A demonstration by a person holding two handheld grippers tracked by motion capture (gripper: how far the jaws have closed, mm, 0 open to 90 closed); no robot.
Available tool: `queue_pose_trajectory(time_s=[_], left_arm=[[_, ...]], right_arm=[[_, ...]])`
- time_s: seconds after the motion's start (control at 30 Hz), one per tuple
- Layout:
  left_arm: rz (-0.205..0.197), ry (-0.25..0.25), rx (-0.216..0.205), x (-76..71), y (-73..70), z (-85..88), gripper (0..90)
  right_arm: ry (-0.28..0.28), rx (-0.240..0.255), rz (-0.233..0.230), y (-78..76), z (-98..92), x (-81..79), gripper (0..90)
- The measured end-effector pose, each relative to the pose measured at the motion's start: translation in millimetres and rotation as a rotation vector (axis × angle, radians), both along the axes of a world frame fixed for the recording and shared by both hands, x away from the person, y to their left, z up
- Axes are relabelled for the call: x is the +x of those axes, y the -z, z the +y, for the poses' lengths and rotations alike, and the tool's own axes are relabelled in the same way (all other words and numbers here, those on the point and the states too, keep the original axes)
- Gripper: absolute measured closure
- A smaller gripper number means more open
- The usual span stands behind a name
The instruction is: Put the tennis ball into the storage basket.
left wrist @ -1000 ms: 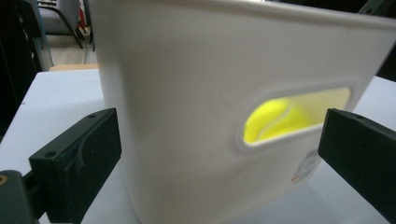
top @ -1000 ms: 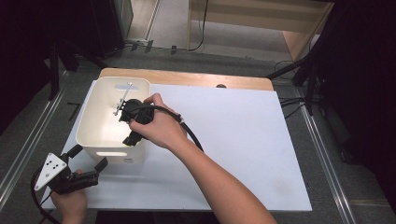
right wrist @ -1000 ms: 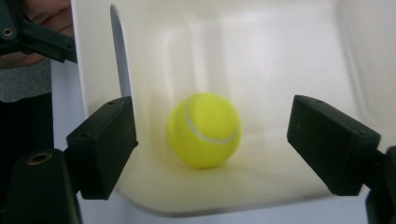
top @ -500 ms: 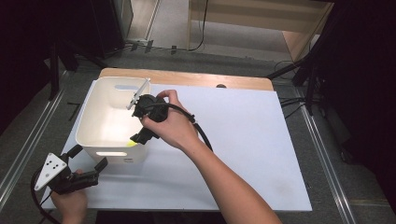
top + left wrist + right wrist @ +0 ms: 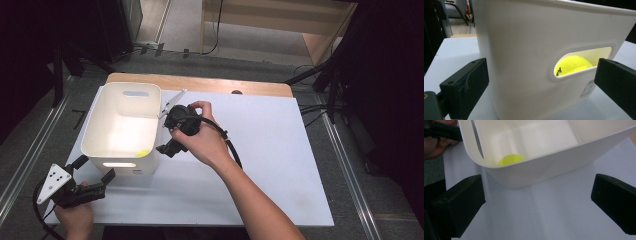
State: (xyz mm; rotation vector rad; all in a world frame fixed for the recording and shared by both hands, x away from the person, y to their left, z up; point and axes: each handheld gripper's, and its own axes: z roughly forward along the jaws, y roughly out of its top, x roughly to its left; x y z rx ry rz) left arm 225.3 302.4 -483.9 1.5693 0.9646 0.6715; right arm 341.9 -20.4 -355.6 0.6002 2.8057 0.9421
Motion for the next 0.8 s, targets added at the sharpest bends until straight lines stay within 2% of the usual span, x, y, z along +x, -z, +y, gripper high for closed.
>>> queue_pose_trajectory(time_s=[0.1,0.3,0.6,0.8], left_arm=[[0.0,0.0,-0.002,0.0,0.0,0.0,0.0],[0.0,-0.001,0.001,0.0,0.0,0.0,0.0],[0.0,0.001,0.001,-0.1,0.1,-0.1,0.0],[0.002,-0.001,-0.003,-0.1,0.0,0.3,0.0]], right_arm=[[-0.001,0.011,-0.007,5.0,-8.8,0.1,0.0],[0.048,0.037,0.011,14.4,-27.3,-1.8,0.0],[0.101,0.066,0.009,26.7,-52.7,-5.7,0.0],[0.125,0.102,-0.002,37.4,-69.4,-10.9,0.0]])
